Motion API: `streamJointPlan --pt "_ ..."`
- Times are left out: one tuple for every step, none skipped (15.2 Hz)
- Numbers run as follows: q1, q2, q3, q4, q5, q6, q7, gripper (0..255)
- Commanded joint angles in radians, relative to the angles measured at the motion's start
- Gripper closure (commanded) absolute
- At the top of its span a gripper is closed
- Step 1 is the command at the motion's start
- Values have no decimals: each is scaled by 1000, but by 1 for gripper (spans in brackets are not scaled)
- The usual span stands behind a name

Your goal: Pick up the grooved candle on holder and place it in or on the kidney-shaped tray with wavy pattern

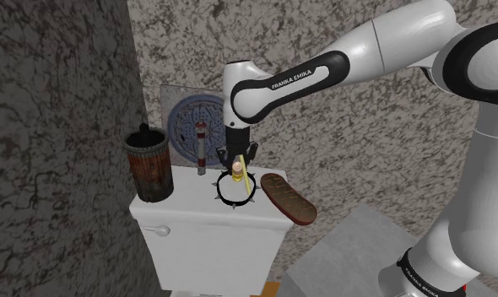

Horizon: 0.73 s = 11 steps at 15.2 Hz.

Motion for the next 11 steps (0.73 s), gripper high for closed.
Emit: streamJointPlan --pt "-2 -3 0 6 2 -12 -1 255" --pt "-2 -9 0 12 4 -24 -2 255" --pt "-3 -15 1 18 5 -35 -3 255" --pt "-3 -21 2 24 7 -47 -3 255" --pt "-4 -26 2 30 9 -59 -4 255" --pt "-5 -32 3 36 11 -70 -4 255" --pt "-5 -37 4 43 12 -82 -5 255" --pt "-5 -43 4 50 14 -94 -5 255" --pt "-6 -48 5 57 15 -106 -5 255" --pt "-6 -52 5 64 17 -118 -6 255" --pt "-7 -57 5 72 18 -130 -6 255"
